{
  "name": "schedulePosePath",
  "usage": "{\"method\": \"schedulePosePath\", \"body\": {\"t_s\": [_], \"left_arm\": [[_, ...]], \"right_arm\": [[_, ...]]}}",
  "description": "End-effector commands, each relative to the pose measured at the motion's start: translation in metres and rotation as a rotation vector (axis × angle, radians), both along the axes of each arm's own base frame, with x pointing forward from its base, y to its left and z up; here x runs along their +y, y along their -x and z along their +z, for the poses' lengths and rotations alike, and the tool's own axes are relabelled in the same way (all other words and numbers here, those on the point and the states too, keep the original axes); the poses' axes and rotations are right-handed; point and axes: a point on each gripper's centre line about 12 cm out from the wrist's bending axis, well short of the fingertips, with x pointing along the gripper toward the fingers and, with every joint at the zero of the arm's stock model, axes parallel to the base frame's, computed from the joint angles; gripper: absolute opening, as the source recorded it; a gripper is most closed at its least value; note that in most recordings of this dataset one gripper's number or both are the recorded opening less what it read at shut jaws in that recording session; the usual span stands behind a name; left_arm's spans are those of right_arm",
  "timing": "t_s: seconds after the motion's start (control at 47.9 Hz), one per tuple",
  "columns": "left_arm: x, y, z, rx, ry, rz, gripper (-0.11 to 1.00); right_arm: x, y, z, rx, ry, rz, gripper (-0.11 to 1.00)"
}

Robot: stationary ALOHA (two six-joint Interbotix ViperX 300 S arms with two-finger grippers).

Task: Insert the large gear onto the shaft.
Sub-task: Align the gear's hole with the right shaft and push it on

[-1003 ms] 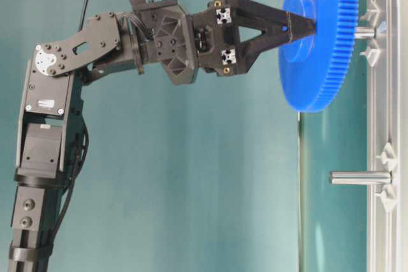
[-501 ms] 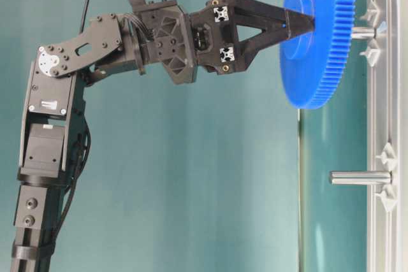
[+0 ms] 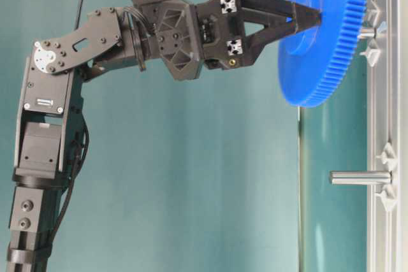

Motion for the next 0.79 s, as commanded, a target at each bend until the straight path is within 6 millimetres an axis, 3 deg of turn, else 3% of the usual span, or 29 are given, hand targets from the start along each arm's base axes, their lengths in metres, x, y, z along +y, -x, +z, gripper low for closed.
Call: {"method": "schedulePosePath", "body": {"t_s": [0.0,0.459,0.773], "left_arm": [[-0.008,0.001,0.016,-0.032,0.001,-0.011,0.77],[0.0,0.018,0.011,-0.002,0.006,0.016,0.77],[0.005,0.01,0.007,-0.034,0.001,0.016,0.77]], "right_arm": [[0.0,-0.002,0.003,-0.009,-0.006,-0.006,0.03],[-0.001,-0.002,0.003,-0.009,-0.008,-0.007,0.03],[-0.001,-0.002,0.003,-0.008,-0.008,-0.007,0.03]]}}
